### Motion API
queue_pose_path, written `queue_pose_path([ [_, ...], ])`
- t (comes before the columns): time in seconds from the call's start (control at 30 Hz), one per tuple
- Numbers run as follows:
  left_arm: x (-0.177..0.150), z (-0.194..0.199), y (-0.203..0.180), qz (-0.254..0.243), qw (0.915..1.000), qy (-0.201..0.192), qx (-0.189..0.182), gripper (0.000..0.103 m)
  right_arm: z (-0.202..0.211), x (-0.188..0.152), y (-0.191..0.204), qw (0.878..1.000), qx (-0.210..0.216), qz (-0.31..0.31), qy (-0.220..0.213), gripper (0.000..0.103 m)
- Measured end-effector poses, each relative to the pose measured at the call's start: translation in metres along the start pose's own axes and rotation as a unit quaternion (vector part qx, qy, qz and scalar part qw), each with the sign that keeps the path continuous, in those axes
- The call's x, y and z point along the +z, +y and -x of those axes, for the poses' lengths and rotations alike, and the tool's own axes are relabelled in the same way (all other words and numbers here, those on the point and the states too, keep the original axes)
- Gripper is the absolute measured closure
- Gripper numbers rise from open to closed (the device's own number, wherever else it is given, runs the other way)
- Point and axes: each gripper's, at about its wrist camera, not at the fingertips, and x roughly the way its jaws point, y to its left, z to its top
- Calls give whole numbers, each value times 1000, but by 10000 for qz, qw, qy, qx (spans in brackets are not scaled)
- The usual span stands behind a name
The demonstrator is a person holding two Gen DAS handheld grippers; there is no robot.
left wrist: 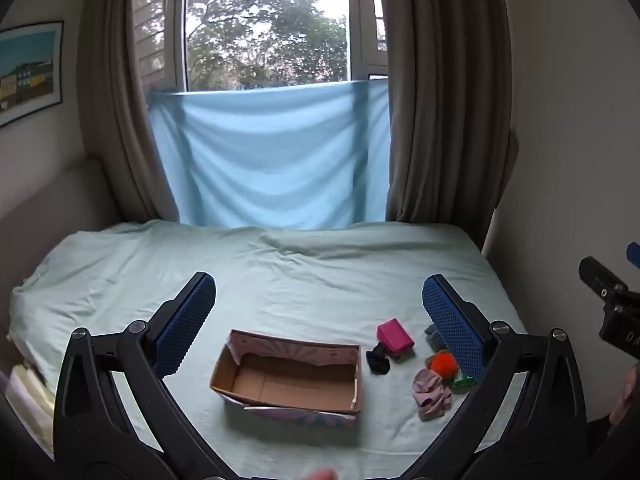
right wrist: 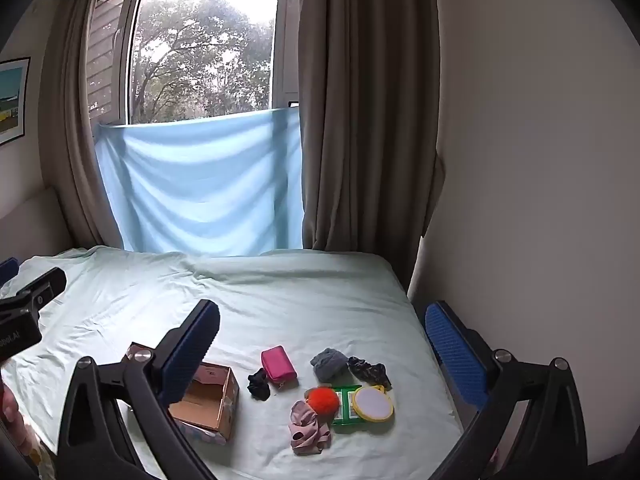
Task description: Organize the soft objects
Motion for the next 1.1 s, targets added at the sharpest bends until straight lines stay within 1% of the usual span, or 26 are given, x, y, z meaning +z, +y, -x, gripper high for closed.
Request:
queue_pose_path([
  [0.1, 1, 2, 0, -149, 9999, -46, 67, 0, -1, -2, 2, 10000, 2, -6, 48, 0],
  [0.13, 2, 0, -4, -256, 9996, 18, 80, 0, -2, -3, 3, 10000, 8, -3, 71, 0],
  [0.17, 3, 0, -6, -297, 9995, 20, 86, 0, -2, -3, -2, 9999, 13, -127, 62, 0],
  [0.23, 2, 0, -9, -321, 9994, 71, 57, 0, 0, -2, -3, 9998, -10, -125, 122, 0],
  [0.27, 2, 1, -7, -273, 9995, 129, 16, 0, -3, 5, -3, 9995, -18, -136, 272, 0],
  [0.4, -5, -4, -1, -156, 9995, 282, -39, 0, -2, -3, 0, 9996, -18, -80, 271, 0],
  [0.53, -8, -6, 0, -118, 9992, 376, -31, 0, -2, -4, 0, 9995, 3, -72, 293, 0],
  [0.8, -5, -6, 0, -98, 9991, 400, 20, 0, -3, -5, 6, 9996, 62, -66, 276, 0],
  [0.9, -3, -5, -1, -113, 9992, 378, 21, 0, -8, -7, 3, 9994, 140, -119, 296, 0],
  [1.1, -2, -3, -2, -144, 9992, 370, 34, 0, -9, -8, 3, 9994, 166, -136, 279, 0],
])
